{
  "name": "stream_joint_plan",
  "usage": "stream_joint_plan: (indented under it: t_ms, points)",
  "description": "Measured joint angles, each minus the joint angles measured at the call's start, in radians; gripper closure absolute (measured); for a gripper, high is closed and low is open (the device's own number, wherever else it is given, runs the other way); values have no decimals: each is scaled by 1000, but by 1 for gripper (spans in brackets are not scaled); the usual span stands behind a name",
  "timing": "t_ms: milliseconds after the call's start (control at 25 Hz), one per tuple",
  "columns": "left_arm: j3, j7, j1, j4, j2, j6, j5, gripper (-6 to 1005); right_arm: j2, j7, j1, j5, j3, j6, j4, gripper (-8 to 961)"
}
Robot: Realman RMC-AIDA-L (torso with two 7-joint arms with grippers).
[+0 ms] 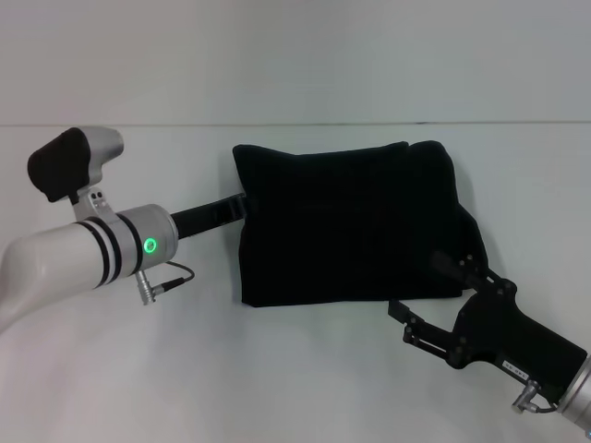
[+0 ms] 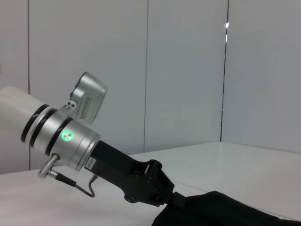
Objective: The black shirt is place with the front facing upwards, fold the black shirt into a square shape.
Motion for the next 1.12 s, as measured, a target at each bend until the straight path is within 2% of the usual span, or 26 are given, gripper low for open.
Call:
stream_joint_plan:
  t_ms: [400,800,1120]
  points:
    - [-3,-6,24,3,36,59,2,977,0,1,2,0,19,0,-4,50]
    - [4,-32,57,-5,91,113,10,976,0,2,5,0,29,2,-5,49]
    - [4,-34,80,-5,110,195,19,977,0,2,8,0,39,3,-4,51]
